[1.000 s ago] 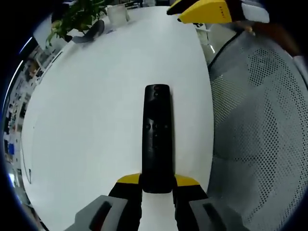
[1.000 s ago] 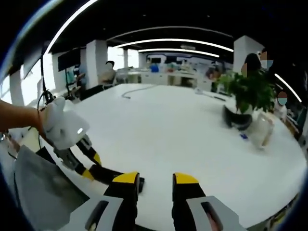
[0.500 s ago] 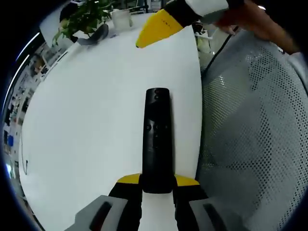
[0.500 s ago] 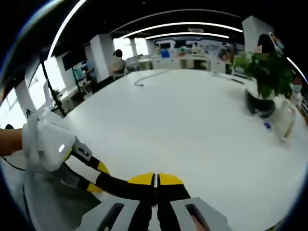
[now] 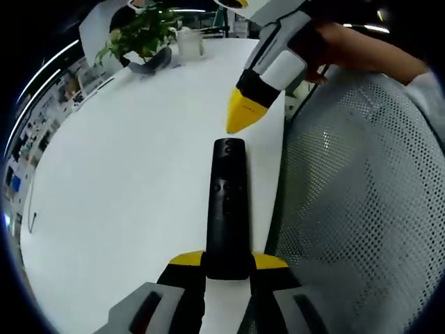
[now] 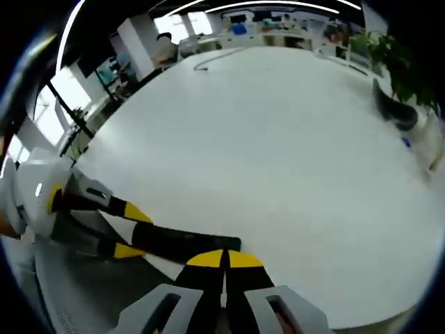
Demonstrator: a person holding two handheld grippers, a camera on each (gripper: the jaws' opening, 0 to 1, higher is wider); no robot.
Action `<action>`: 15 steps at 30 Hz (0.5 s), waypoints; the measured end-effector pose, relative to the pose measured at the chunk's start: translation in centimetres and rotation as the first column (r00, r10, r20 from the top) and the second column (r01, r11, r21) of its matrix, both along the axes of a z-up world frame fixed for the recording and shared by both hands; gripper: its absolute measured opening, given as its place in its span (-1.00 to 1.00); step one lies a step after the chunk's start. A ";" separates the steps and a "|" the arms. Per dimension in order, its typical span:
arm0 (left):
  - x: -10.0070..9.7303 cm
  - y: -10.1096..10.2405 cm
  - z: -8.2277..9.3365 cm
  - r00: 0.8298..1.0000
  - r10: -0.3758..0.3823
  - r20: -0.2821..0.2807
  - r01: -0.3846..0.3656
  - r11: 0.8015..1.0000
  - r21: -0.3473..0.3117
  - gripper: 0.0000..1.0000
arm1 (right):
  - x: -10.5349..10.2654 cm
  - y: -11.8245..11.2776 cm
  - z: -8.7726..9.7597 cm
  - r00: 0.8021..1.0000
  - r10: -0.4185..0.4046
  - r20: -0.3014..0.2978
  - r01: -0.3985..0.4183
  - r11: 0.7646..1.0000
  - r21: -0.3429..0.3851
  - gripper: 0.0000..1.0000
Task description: Press the specified remote control buttons in sequence, fully releasing each button before pressing the next.
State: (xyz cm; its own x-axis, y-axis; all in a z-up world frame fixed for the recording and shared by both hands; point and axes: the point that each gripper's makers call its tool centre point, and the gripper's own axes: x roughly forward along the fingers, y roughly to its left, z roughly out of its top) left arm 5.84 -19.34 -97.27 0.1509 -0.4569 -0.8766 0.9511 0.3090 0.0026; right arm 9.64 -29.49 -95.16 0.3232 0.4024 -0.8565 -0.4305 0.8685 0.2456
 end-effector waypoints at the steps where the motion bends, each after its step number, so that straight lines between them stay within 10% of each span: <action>1: -0.1 0.0 0.0 1.000 0.005 -0.001 -0.005 1.000 -0.009 -0.54 | -0.1 0.0 -0.1 1.000 0.000 -0.004 0.000 1.000 -0.006 -1.00; 15: -0.6 -0.4 0.2 0.996 0.023 0.088 -0.012 0.991 -0.131 -0.53 | -0.5 -0.7 -0.9 0.998 -0.022 -0.055 0.021 1.000 -0.022 -1.00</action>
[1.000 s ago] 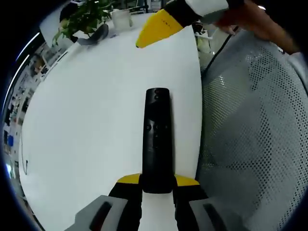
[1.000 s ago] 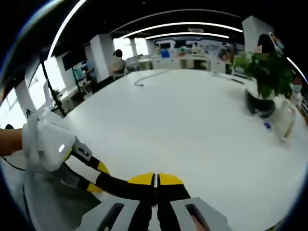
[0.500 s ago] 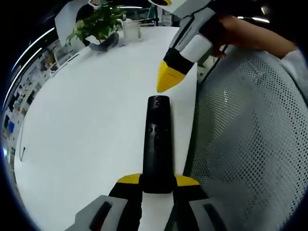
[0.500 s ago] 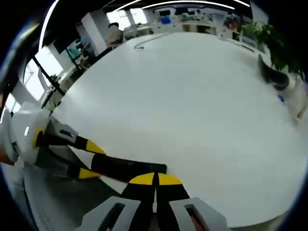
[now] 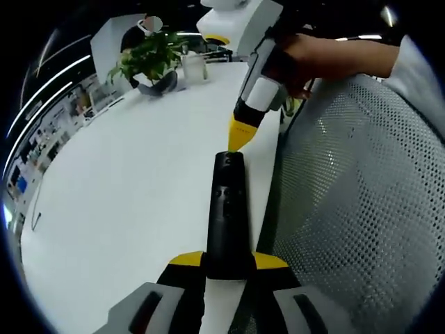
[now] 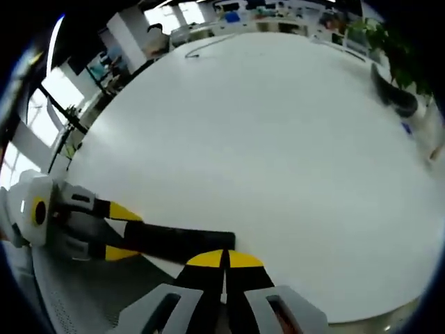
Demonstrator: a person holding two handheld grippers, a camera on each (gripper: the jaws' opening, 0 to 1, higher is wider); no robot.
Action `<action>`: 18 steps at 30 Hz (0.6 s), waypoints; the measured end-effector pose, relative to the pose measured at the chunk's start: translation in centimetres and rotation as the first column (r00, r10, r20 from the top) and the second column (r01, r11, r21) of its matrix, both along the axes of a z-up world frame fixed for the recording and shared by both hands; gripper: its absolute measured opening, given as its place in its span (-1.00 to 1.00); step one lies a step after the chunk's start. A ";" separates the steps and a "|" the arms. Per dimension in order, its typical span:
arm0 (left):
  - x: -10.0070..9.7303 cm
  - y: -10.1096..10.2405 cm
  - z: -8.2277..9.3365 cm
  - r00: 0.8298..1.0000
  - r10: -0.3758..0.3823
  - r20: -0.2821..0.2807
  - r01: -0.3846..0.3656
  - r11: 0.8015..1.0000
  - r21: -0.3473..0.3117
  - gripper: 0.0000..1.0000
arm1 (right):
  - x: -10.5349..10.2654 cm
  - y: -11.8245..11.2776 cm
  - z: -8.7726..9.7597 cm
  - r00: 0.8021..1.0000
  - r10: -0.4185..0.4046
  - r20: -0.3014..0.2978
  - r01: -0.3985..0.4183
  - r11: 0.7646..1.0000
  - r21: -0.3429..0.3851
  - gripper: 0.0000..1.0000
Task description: Press the specified remote control buttons in sequence, fully releasing each button before pressing the next.
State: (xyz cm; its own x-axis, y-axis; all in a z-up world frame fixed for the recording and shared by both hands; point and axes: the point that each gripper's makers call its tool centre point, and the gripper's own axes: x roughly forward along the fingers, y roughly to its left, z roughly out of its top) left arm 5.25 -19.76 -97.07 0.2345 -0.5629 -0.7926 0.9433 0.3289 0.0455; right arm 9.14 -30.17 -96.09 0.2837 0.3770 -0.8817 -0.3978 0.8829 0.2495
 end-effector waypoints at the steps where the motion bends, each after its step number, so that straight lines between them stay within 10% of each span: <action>1: 0.0 0.0 0.0 1.000 0.000 -0.001 0.000 1.000 -0.007 -0.53 | 0.0 0.0 -0.1 1.000 0.001 0.000 -0.001 1.000 -0.004 -1.00; 18: 0.2 -0.2 -0.1 0.999 0.009 -0.038 -0.011 0.998 -0.062 -0.52 | 0.5 0.5 0.2 0.996 0.070 0.058 -0.067 0.996 -0.056 -1.00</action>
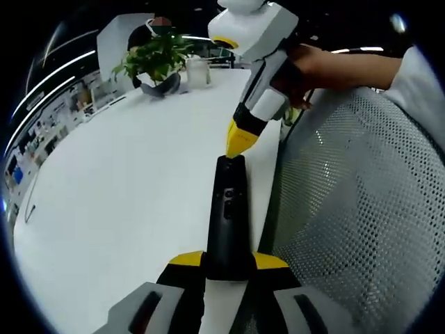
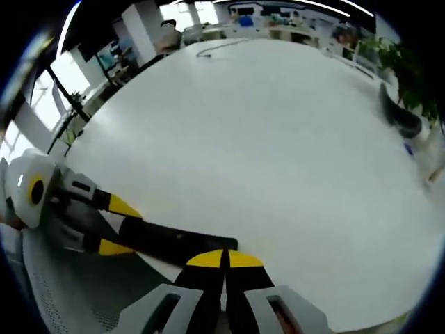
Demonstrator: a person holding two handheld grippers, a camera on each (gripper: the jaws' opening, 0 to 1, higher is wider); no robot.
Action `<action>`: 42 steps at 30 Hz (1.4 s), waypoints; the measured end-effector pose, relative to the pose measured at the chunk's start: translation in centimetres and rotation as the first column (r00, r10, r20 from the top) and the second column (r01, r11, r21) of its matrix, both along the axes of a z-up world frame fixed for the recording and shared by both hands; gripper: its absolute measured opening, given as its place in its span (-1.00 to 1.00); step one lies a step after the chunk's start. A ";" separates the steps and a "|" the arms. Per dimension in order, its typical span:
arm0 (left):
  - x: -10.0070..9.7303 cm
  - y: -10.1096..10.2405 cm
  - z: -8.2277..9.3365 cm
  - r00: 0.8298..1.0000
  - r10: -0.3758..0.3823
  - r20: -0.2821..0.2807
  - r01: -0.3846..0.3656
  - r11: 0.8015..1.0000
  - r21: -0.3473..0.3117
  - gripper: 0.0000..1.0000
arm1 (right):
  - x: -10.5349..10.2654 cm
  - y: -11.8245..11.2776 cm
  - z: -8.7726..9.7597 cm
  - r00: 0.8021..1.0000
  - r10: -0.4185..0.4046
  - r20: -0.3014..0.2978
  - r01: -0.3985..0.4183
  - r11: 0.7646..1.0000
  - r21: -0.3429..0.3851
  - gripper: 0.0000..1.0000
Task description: Press the specified remote control buttons in sequence, fully releasing each button before pressing the next.
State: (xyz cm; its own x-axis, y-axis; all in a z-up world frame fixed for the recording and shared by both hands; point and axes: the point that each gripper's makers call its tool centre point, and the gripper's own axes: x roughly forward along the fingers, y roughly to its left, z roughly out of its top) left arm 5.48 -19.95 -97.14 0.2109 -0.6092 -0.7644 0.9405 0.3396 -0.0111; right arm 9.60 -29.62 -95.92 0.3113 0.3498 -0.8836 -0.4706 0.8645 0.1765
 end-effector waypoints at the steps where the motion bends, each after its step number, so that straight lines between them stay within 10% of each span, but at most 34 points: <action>1: 0.0 0.0 0.0 1.000 -0.002 0.001 0.002 1.000 0.000 -0.52 | 0.0 0.0 0.0 1.000 0.004 0.003 -0.004 1.000 -0.004 -1.00; 13: 0.0 0.0 0.0 1.000 -0.004 0.000 0.004 1.000 -0.005 -0.52 | -0.1 0.4 -0.3 0.976 0.203 0.080 -0.192 0.974 -0.123 -1.00; 19: 0.0 0.0 0.0 1.000 -0.003 0.000 0.003 1.000 -0.006 -0.52 | 0.1 0.3 -0.5 0.987 0.158 -0.019 -0.159 0.980 -0.121 -1.00; 23: 0.0 -0.1 0.0 1.000 -0.003 0.000 0.003 1.000 -0.007 -0.52 | 0.2 0.2 -0.5 0.997 -0.028 -0.069 0.028 1.000 -0.001 -1.00; 27: -0.1 0.0 0.0 1.000 -0.001 0.001 0.001 1.000 -0.006 -0.52 | 0.2 -0.1 -0.3 0.970 -0.193 -0.145 0.216 0.962 0.168 -1.00; 36: 0.0 -0.1 0.0 1.000 -0.005 0.003 0.005 1.000 -0.007 -0.52 | 0.3 -0.5 -0.2 0.897 -0.320 -0.304 0.402 0.875 0.268 -1.00; 42: 0.0 -0.1 0.0 1.000 -0.008 0.005 0.008 1.000 -0.012 -0.52 | -0.3 0.4 0.1 0.891 -0.298 -0.343 0.403 0.868 0.291 -1.00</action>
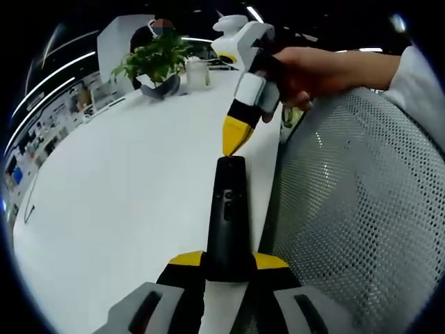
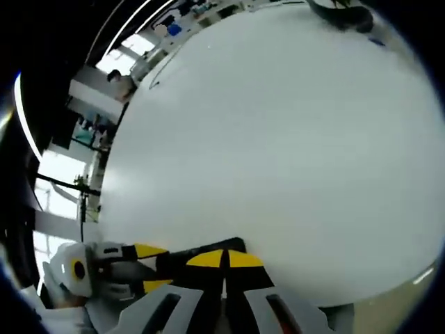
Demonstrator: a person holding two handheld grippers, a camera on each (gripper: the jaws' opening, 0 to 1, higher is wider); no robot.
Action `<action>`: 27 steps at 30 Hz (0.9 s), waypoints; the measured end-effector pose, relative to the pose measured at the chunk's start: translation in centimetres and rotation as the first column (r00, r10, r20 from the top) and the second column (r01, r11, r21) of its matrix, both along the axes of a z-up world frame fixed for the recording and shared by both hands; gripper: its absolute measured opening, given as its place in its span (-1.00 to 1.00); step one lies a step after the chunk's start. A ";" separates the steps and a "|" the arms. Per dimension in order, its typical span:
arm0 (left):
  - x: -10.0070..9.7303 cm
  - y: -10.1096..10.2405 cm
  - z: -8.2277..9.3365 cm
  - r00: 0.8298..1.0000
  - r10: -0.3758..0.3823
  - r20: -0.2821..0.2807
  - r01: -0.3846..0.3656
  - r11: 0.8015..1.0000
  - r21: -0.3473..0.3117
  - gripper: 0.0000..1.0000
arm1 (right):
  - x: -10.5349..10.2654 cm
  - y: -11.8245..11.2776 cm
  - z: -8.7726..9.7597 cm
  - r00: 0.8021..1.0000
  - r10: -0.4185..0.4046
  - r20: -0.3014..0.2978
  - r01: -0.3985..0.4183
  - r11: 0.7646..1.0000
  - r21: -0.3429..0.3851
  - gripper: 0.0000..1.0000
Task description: Press the specified remote control buttons in sequence, fully releasing each button before pressing the next.
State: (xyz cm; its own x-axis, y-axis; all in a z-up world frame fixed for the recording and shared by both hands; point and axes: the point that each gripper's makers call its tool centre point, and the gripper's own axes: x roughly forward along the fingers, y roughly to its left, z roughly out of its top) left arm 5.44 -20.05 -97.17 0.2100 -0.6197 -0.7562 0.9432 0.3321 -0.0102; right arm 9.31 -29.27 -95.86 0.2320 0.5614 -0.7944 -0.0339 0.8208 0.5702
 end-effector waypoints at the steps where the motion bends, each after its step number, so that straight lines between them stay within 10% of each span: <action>1: 0.0 -0.1 0.0 1.000 -0.003 0.002 0.003 1.000 -0.003 -0.52 | -0.3 0.1 -0.2 1.000 0.014 -0.015 -0.014 1.000 -0.009 -1.00; 27: -0.2 -0.5 0.0 1.000 -0.021 0.006 0.021 1.000 -0.010 -0.52 | -0.6 0.7 -0.4 0.991 0.129 0.033 -0.126 0.989 -0.079 -1.00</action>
